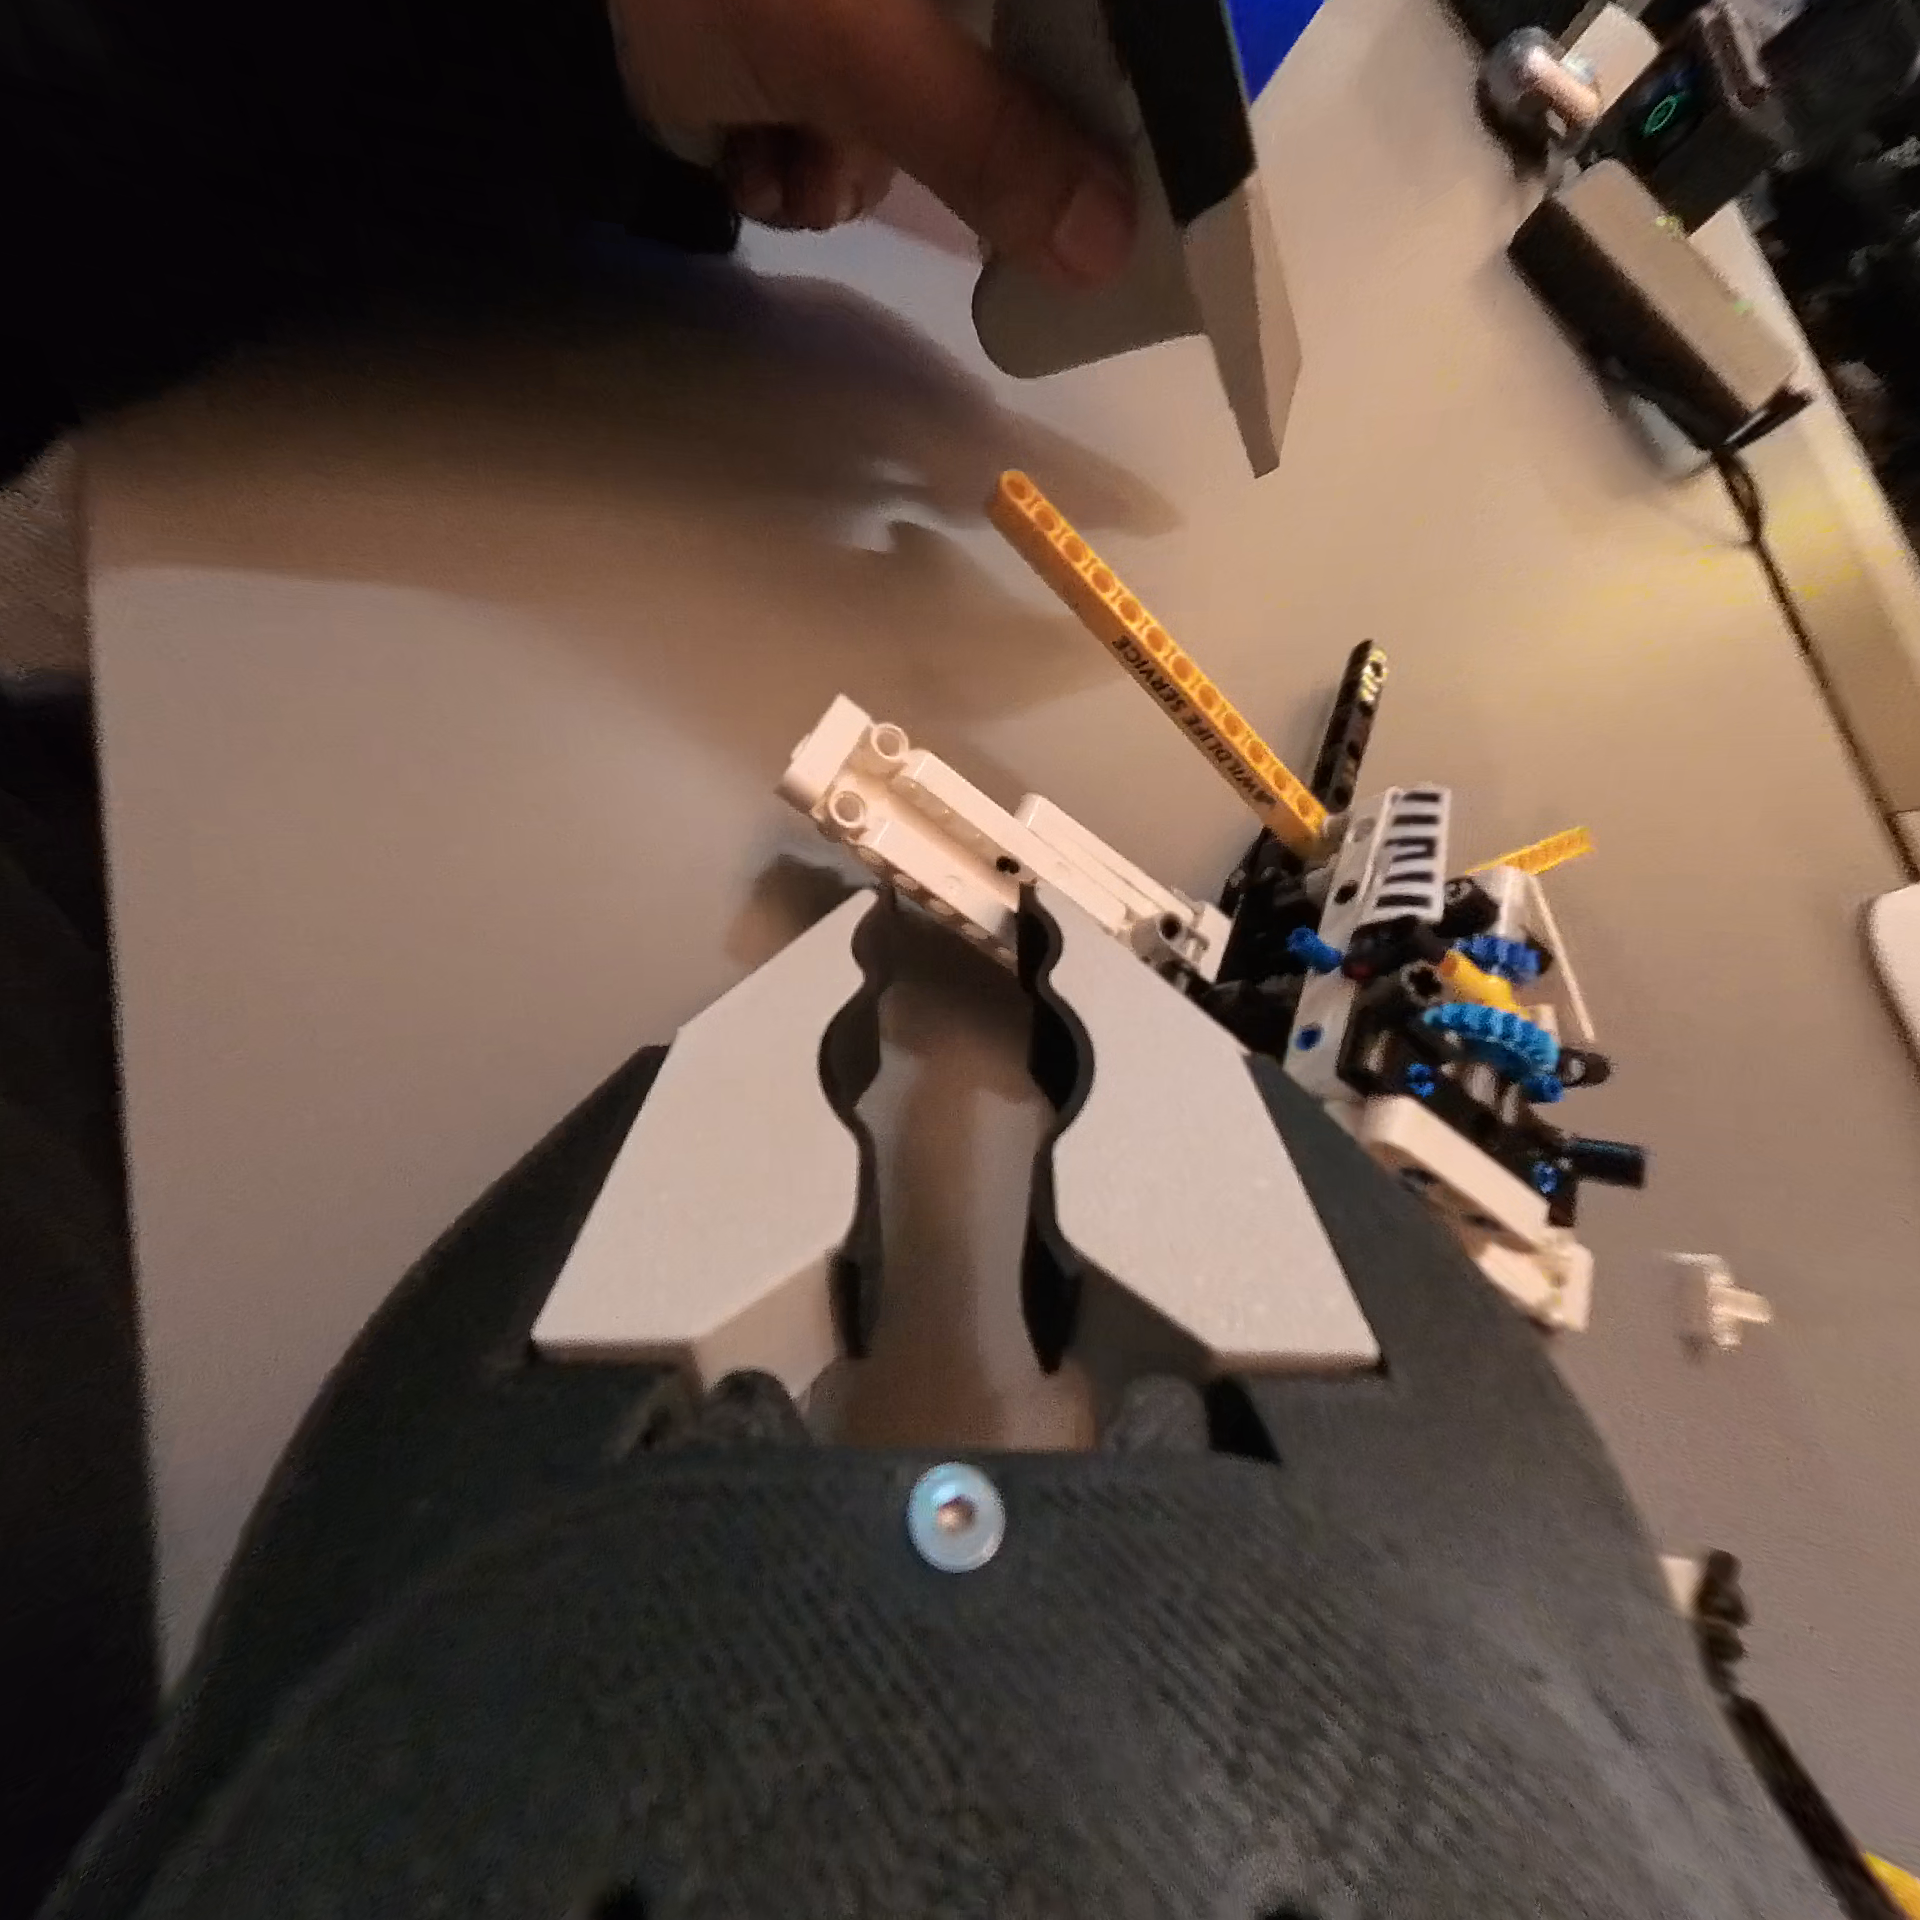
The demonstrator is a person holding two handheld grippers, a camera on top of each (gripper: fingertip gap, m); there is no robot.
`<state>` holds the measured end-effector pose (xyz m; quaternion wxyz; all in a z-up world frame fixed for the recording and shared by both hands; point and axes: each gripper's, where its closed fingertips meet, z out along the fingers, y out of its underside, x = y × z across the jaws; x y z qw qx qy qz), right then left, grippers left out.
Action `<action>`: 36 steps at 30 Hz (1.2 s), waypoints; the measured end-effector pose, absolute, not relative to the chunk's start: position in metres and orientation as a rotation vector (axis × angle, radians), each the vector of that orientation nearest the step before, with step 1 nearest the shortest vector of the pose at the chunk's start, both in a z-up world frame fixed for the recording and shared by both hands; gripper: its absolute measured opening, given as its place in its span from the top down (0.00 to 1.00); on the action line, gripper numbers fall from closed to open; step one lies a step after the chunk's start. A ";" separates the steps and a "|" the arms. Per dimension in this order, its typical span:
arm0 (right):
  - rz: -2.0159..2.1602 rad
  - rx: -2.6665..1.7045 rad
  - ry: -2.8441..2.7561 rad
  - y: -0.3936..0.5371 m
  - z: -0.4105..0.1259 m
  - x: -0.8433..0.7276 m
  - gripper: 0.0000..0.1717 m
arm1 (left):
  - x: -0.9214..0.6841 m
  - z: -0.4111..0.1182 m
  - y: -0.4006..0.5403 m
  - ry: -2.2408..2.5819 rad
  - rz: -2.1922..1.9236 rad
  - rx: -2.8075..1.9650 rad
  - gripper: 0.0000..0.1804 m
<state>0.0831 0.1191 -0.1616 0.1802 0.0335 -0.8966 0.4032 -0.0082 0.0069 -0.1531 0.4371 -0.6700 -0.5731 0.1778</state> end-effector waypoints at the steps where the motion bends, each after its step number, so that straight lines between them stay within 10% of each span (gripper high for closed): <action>1: 1.182 0.066 -2.553 0.120 -0.159 0.085 0.87 | -0.008 -0.152 0.010 -1.411 0.429 -1.658 0.82; 36: 1.766 -0.761 -2.029 0.246 -0.088 0.008 0.80 | 0.005 -0.107 0.089 -0.936 0.129 -1.482 0.82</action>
